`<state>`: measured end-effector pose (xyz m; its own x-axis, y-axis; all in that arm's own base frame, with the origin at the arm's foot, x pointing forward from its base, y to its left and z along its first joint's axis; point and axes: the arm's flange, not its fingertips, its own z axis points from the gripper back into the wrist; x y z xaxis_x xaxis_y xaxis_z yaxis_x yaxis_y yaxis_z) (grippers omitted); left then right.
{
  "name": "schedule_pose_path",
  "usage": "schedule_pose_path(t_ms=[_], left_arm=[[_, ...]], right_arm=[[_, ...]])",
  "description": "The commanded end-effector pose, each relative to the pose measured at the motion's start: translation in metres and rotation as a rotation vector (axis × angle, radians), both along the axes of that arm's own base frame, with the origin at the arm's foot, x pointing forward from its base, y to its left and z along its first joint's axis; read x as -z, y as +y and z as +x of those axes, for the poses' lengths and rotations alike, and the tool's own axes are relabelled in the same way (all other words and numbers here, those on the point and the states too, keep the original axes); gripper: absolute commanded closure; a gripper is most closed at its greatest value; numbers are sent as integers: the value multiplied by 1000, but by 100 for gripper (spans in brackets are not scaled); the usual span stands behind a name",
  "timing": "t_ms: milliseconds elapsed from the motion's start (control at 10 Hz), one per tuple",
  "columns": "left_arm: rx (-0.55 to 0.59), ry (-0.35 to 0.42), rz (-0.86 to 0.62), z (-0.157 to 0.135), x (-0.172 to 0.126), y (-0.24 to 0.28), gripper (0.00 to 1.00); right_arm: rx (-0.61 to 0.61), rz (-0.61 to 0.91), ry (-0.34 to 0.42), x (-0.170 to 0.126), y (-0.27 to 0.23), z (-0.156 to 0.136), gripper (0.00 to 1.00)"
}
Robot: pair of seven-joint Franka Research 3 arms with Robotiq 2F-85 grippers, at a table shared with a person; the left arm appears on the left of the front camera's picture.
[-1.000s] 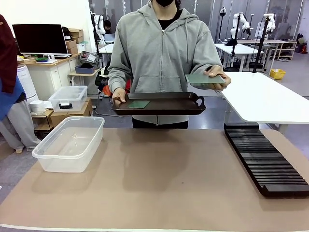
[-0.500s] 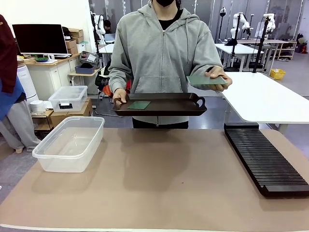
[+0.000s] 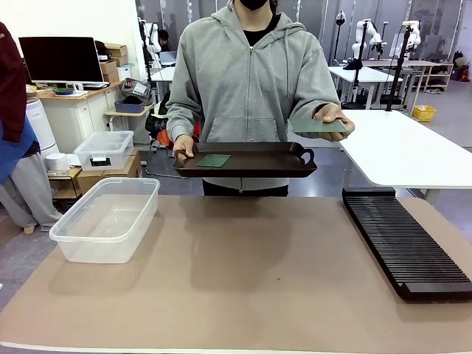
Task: Sort PCBs into racks and boxes based on the side picked up.
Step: Pick up the Blank PCB handed by the Human.
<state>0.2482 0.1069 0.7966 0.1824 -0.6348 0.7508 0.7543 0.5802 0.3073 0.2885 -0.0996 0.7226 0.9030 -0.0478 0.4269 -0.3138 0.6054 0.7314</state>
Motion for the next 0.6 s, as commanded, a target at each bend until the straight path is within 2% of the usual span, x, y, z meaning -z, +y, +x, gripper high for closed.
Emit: schedule_pose_path(t_ms=[0,400,500], left_arm=[[11,-3,-2,0,1,0,0],[11,-3,-2,0,1,0,0],[11,-3,-2,0,1,0,0]], right_arm=[[15,-21,13,-10,-5,0,0],[7,-8,-6,-7,-3,0,0],[8,57,49,6,2,14,0]])
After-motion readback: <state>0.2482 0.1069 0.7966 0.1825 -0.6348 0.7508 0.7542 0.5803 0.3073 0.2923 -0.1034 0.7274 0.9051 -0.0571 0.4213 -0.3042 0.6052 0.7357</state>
